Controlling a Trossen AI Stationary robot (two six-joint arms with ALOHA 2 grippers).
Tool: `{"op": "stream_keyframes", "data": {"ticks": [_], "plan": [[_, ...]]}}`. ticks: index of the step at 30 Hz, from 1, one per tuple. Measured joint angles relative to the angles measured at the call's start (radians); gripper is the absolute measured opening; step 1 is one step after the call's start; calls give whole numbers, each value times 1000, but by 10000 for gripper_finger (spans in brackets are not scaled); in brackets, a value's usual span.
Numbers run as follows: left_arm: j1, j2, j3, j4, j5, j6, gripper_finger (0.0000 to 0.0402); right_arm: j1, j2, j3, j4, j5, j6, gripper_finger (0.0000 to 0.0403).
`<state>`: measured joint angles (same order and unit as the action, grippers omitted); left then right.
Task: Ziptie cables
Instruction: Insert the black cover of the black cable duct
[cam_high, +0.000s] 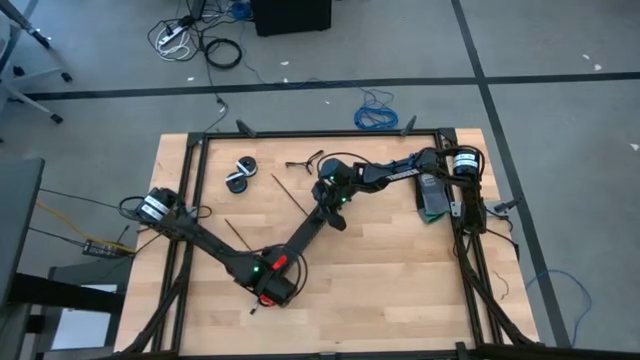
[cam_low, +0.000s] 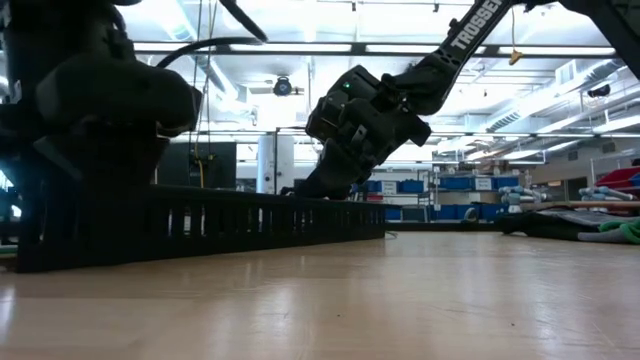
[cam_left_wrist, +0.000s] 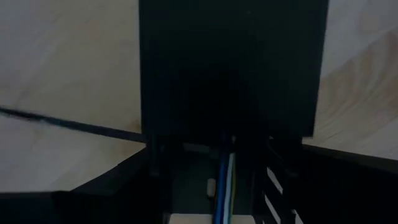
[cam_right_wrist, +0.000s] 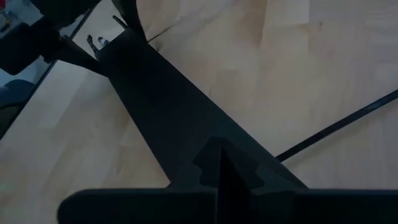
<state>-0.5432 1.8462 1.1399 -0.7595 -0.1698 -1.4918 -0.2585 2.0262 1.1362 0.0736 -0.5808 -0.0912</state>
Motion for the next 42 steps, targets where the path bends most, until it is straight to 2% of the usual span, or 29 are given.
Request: {"op": "stream_keyframes", "data": {"ticks": [16,23,28,34,42], "plan": [[-61,0,-1,-35,-163,-58,275,-4,2,-3,37,5,23,0],[-64,0,-1,-31,-182,-61,275,-5,2,-3,63,-3,19,0],[-72,0,-1,-18,-264,-68,275,-7,2,-3,68,-18,9,0],[-70,0,0,-2,-277,-67,271,-8,3,-3,69,-28,7,0],[-68,0,7,48,-279,-69,238,-8,3,-2,72,-46,-9,0]]}}
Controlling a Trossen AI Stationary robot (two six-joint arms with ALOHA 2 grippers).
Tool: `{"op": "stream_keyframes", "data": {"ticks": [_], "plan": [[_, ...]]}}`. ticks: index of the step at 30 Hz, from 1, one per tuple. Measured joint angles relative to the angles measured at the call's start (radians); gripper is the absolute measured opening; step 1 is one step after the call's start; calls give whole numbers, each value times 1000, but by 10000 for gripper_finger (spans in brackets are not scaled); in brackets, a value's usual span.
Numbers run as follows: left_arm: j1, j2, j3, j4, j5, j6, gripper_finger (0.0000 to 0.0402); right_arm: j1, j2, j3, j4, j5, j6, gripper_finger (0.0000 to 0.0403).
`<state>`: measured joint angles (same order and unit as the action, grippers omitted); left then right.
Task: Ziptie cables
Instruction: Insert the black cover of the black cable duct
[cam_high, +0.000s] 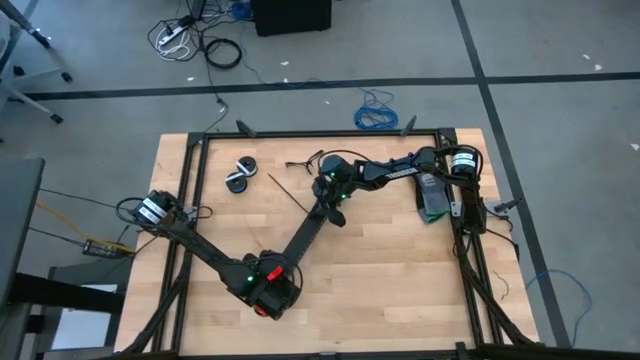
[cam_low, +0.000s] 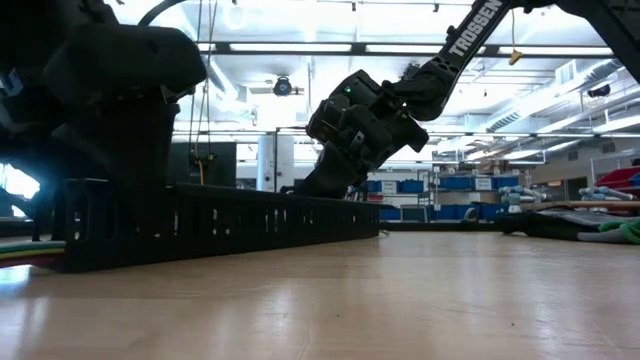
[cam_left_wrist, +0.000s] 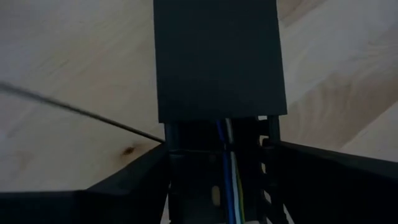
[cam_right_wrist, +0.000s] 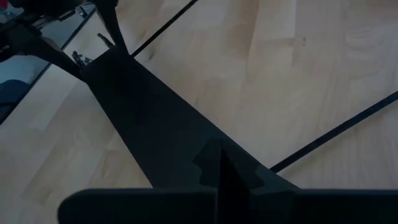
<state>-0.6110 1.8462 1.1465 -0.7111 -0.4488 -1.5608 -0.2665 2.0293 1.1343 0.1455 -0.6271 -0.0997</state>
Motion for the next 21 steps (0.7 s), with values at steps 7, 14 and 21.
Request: {"op": "stream_keyframes", "data": {"ticks": [7,14,21], "plan": [[0,0,0,3,1,0,235,0,0,0,0,-6,-1,0],[5,0,1,6,2,6,234,37,0,0,3,-5,32,0],[16,-1,3,9,17,12,234,107,0,0,33,37,40,0]]}}
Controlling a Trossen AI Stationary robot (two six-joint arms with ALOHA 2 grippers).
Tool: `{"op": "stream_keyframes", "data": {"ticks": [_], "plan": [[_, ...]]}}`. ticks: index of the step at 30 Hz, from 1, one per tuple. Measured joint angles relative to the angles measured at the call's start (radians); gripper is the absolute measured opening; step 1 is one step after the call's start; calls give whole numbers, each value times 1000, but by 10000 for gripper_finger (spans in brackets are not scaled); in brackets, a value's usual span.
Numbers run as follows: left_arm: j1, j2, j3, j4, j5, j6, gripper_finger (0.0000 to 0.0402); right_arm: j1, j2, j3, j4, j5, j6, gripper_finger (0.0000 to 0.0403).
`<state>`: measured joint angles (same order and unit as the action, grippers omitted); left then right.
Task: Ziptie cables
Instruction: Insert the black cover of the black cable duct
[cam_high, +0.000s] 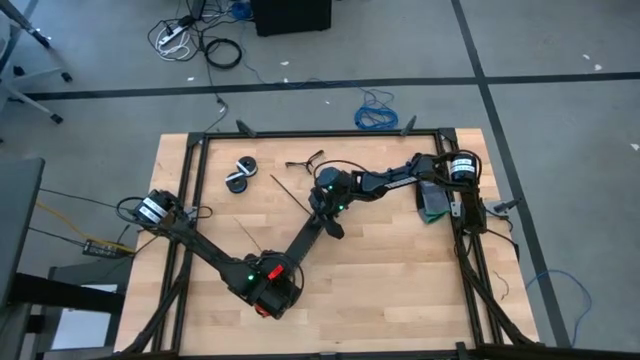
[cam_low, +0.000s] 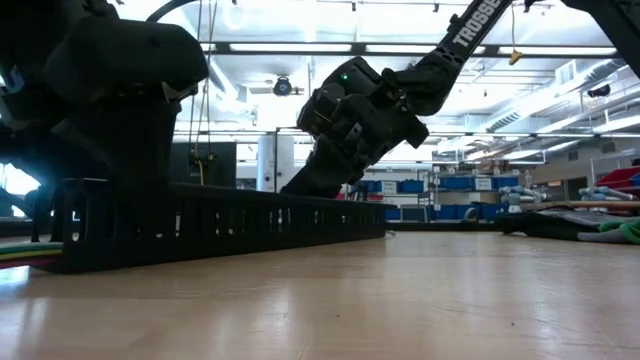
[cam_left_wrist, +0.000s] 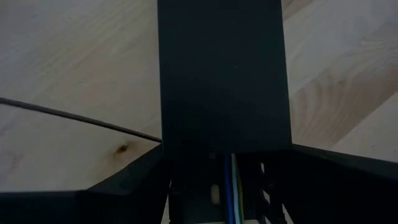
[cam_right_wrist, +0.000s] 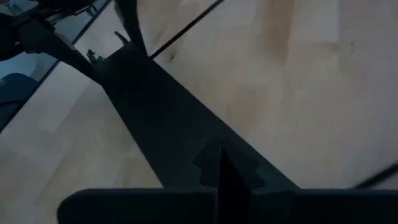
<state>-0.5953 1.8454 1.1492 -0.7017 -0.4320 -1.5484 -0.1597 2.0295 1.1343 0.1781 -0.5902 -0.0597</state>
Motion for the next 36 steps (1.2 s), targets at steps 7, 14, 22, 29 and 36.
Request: {"op": "stream_keyframes", "data": {"ticks": [7,14,22,29,36], "plan": [[3,0,0,4,-10,-2,234,-19,-7,-3,35,-59,9,0],[9,0,0,-6,-34,-2,234,-66,-85,-4,92,-99,47,0],[8,0,0,-24,-28,1,234,-119,-99,-3,-53,-32,-30,0],[7,0,0,-25,-24,1,234,-138,-101,-3,-162,4,-111,0],[7,0,-1,5,-21,-3,235,-136,-105,1,-217,41,-148,0]]}}
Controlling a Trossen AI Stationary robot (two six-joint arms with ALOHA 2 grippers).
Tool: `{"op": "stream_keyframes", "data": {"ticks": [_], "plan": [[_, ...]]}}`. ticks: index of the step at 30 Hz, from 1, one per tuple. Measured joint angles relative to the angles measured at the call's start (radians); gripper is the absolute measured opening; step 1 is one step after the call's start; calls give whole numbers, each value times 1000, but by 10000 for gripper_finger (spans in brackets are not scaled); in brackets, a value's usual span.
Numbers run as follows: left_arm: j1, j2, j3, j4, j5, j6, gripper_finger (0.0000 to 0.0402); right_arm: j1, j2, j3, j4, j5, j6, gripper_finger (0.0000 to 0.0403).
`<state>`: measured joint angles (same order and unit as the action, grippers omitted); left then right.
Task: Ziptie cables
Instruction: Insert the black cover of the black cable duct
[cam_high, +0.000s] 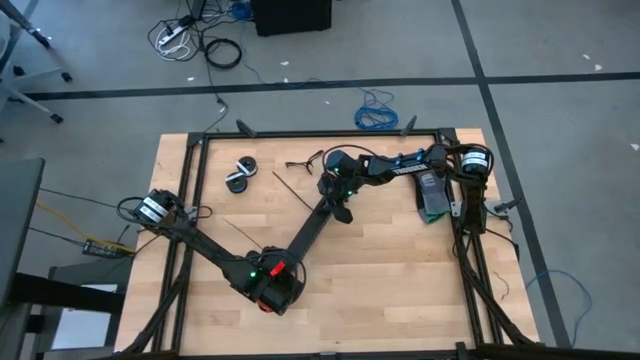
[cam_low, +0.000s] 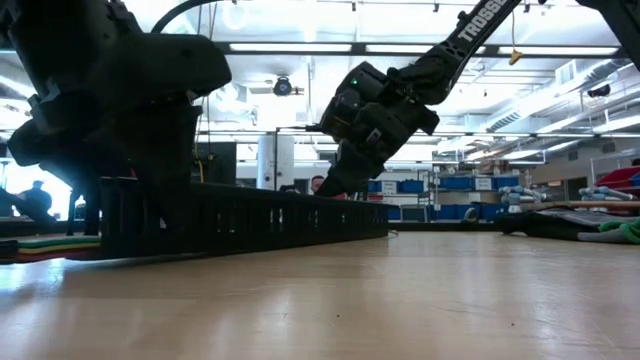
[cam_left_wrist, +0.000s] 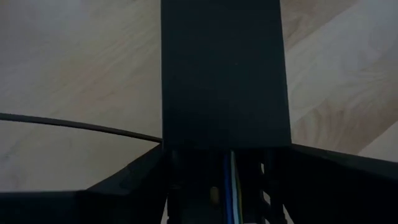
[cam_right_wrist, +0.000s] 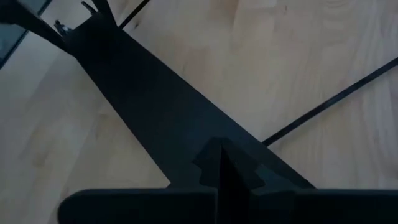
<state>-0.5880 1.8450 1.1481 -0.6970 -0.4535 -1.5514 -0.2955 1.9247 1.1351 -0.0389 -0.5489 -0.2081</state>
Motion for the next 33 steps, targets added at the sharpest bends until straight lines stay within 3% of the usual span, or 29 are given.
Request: {"op": "stream_keyframes", "data": {"ticks": [7,16,24,33], "plan": [[12,0,0,-4,53,-107,273,0,0,0,-29,3,-3,0],[28,-6,45,-14,84,-15,360,-1,0,0,-39,2,2,0],[-19,-6,191,-250,15,19,362,-2,-1,0,-50,2,-3,0],[-161,-8,210,-322,-34,-189,360,-3,-1,0,-55,-2,-4,0]]}}
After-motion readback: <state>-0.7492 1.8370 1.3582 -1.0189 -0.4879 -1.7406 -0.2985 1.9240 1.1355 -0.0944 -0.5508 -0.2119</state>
